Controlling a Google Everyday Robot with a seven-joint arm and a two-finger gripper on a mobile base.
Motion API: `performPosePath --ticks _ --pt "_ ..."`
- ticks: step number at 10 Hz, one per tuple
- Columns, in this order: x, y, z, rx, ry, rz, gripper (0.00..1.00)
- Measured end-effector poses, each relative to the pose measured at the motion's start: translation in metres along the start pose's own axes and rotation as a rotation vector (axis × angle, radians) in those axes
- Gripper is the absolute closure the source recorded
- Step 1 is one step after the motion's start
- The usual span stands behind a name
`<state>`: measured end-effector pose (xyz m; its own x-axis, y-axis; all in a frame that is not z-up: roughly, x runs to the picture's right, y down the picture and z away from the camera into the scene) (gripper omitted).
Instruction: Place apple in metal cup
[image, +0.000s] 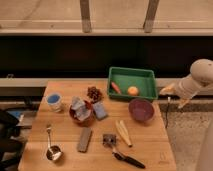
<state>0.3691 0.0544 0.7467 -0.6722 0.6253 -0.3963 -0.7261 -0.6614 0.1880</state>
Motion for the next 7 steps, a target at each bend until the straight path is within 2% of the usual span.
performPosePath --ticks 5,7 --pt "-0.0001 0.0005 -0.0005 0.000 -0.003 0.000 0.27" --pt "-0.0039 0.0071 -0.0023 0.001 -0.021 -0.015 0.27"
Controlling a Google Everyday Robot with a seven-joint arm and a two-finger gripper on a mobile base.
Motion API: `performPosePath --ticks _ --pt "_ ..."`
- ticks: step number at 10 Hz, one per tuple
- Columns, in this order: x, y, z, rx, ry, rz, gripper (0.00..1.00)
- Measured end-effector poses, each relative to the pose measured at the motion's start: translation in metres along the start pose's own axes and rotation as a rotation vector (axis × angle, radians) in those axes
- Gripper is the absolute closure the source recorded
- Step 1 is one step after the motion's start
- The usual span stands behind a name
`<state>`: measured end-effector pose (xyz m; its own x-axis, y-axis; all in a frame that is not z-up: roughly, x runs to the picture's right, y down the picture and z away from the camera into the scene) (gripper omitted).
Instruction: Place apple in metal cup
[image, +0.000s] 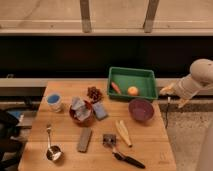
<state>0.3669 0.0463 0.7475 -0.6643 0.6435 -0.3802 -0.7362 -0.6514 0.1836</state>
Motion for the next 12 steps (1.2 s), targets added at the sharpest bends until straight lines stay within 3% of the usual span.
performPosePath --ticks 5,10,12 --pt "0.017 0.082 0.007 0.003 -0.016 -0.196 0.27" --pt "0.019 0.155 0.044 0.001 0.043 -0.443 0.27" --pt "0.020 0.169 0.048 0.007 0.072 -0.484 0.27"
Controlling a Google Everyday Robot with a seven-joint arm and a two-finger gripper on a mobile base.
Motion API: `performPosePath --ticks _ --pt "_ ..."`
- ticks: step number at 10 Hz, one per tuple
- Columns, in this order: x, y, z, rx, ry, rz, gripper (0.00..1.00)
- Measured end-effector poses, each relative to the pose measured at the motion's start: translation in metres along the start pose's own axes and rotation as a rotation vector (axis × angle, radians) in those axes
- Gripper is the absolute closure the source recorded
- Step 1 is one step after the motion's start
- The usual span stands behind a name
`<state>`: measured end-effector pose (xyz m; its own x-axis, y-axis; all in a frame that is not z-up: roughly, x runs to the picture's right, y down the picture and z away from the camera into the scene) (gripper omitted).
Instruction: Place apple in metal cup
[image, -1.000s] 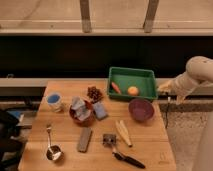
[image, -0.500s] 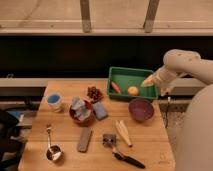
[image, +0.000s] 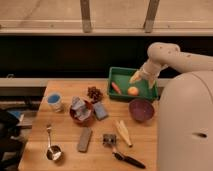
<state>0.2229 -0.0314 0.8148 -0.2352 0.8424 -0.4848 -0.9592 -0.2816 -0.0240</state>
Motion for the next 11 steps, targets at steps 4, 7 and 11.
performPosePath --ticks 4,7,11 --pt "-0.001 -0.001 0.001 -0.002 -0.004 0.005 0.27" --pt "-0.015 0.017 0.033 0.002 -0.025 -0.013 0.27" --pt "-0.037 0.040 0.091 0.053 0.010 -0.099 0.27"
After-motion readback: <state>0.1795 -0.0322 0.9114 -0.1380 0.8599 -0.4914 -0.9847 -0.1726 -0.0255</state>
